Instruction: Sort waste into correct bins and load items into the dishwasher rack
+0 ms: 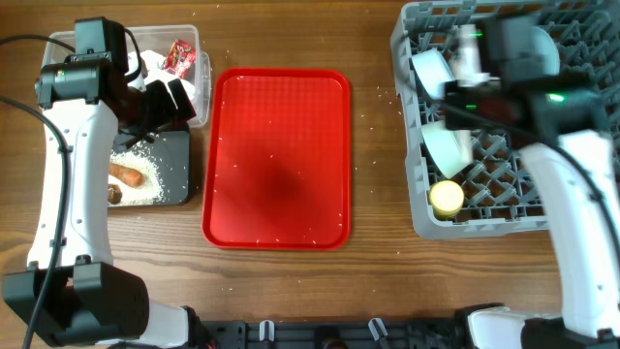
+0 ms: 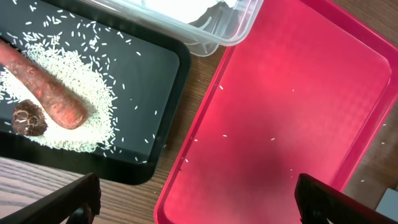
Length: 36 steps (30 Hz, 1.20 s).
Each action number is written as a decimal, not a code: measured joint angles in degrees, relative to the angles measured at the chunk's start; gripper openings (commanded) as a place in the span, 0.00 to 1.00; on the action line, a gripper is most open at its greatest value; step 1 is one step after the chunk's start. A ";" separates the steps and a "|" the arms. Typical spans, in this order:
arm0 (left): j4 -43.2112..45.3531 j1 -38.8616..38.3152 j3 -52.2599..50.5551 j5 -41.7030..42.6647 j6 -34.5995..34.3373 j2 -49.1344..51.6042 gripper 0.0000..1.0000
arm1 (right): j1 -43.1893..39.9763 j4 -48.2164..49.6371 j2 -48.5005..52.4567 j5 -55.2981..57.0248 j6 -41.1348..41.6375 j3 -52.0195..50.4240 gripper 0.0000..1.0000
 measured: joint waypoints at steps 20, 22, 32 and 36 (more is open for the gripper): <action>0.00 0.00 0.00 0.00 0.00 0.00 1.00 | -12.70 -9.86 -5.14 -9.16 -5.64 4.90 1.00; 0.02 0.00 0.00 0.02 0.00 0.00 1.00 | -12.70 -10.16 -11.98 -10.54 -4.79 6.54 1.00; 0.00 0.00 0.00 0.00 0.00 0.00 1.00 | -12.70 -10.38 -33.00 -2.10 -5.42 4.26 1.00; 0.00 0.00 0.00 0.00 0.00 0.00 1.00 | -12.70 15.87 -43.91 -4.59 -6.86 -12.98 1.00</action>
